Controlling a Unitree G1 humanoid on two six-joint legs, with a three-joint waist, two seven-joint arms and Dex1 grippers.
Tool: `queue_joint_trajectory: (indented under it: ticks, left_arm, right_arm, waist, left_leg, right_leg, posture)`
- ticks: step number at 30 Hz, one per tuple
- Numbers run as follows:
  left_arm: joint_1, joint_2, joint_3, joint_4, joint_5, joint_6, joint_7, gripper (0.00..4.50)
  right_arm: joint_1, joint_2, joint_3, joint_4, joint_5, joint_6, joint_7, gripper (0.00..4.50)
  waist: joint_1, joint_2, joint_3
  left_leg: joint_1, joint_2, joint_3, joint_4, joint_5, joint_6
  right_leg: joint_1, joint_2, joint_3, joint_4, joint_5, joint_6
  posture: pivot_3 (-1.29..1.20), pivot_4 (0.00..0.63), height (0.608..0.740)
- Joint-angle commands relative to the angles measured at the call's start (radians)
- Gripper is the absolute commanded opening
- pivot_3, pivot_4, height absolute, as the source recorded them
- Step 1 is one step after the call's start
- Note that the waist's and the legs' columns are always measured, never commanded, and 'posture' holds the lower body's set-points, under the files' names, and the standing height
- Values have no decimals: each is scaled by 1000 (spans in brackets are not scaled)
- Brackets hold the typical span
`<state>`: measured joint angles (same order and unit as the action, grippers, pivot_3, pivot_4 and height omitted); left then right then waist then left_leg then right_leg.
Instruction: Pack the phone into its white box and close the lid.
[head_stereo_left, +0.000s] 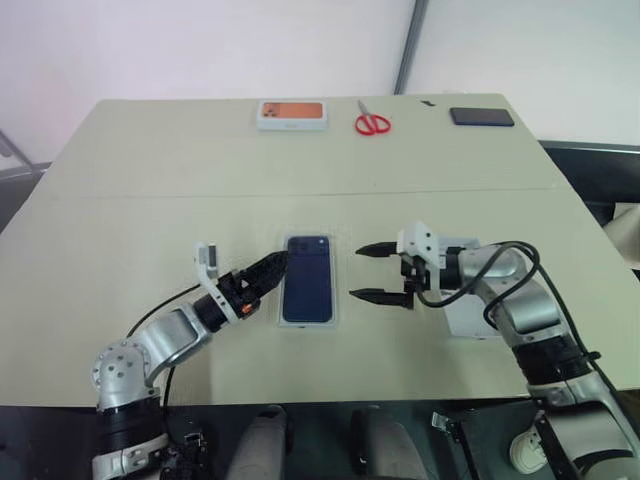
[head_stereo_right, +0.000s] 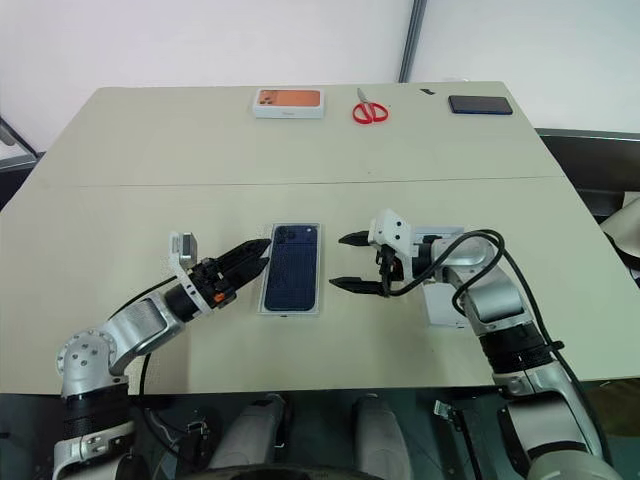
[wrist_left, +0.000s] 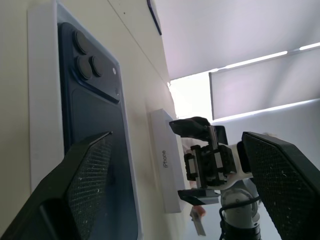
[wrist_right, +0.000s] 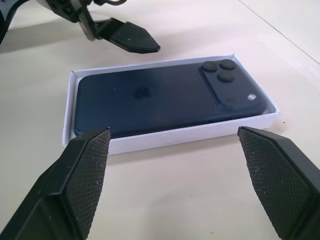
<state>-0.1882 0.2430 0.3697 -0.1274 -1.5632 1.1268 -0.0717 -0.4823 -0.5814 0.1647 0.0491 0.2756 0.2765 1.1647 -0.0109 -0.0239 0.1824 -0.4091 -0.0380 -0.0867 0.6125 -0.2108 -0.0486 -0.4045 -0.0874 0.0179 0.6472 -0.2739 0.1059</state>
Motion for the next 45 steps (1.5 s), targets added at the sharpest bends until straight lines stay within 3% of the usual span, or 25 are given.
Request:
queue_joint_trajectory:
  ticks: [1,4,7,13,19,22,25,29,31,32,39,45]
  left_arm:
    - [-3,42,-6,-57,-14,-28,-45,4424]
    - [-10,98,-7,-79,53,-64,-117,4424]
    - [-5,192,-56,-144,300,-208,-272,4424]
    - [-23,382,-239,-42,767,-564,-616,4424]
    - [-58,410,-297,123,947,-721,-761,4424]
    - [-74,393,-302,174,1001,-765,-770,3526]
    - [-70,384,-350,205,1113,-851,-764,2021]
    - [-86,365,-392,257,1190,-869,-765,16]
    - [-93,352,-407,252,1199,-845,-769,0]
    - [-95,347,-420,249,1208,-830,-773,0]
    - [-142,276,-495,208,1189,-688,-822,0]
    - [-203,216,-514,159,1161,-594,-847,0]
  right_arm:
    - [-36,12,0,4,-8,-27,-4,4269]
    - [-51,26,1,27,-16,-24,-19,4269]
    - [-66,32,-4,31,-7,-9,-24,4269]
    - [-72,25,5,74,-54,-56,-45,4269]
    - [-87,24,14,114,-116,-90,-82,4269]
    - [-80,31,5,115,-112,-75,-98,4269]
    - [-59,31,16,88,-111,-72,-95,3366]
    - [-48,42,51,90,-157,-80,-129,1348]
    - [-47,55,64,92,-173,-87,-144,192]
    - [-47,60,75,94,-186,-94,-153,31]
    - [-57,94,103,84,-208,-92,-166,31]
    - [-36,31,82,69,-200,-89,-114,31]
  waist:
    - [-1,0,0]
    - [-1,0,0]
    - [-1,0,0]
    - [0,1,0]
    - [-2,1,1]
    - [-1,1,1]
    - [-2,2,1]
    - [-2,2,1]
    - [-2,2,1]
    - [-2,2,1]
    - [4,2,1]
    - [2,2,1]
  left_leg:
    - [0,0,0,0,0,0]
    - [0,0,0,0,0,0]
    - [0,-1,1,0,0,0]
    - [0,-2,2,-1,0,0]
    - [0,0,2,-2,0,1]
    - [0,1,2,-1,0,1]
    - [0,1,1,-2,-1,1]
    - [0,0,2,-1,-1,1]
    - [0,0,1,-1,-1,1]
    - [0,0,1,-1,-1,1]
    - [0,-1,0,0,-1,2]
    - [0,-1,0,1,-1,2]
  right_leg:
    - [0,0,0,0,0,0]
    - [0,0,0,0,0,0]
    - [0,1,0,0,-2,-3]
    - [0,1,0,-2,-2,-4]
    - [-1,0,1,-2,-2,-5]
    - [-1,0,0,-2,-2,-4]
    - [-1,0,1,-2,0,-1]
    - [-1,0,0,-1,0,0]
    - [-1,0,0,-1,0,0]
    - [-1,0,0,0,0,0]
    - [1,0,-1,0,0,1]
    - [1,0,-1,0,0,2]
  posture:
    - [0,150,740]
    - [0,150,740]
    - [0,150,740]
    - [0,150,740]
    - [0,150,740]
    - [0,150,740]
    - [0,150,740]
    - [0,150,740]
    - [0,150,740]
    - [0,150,740]
    - [0,150,740]
    - [0,150,740]
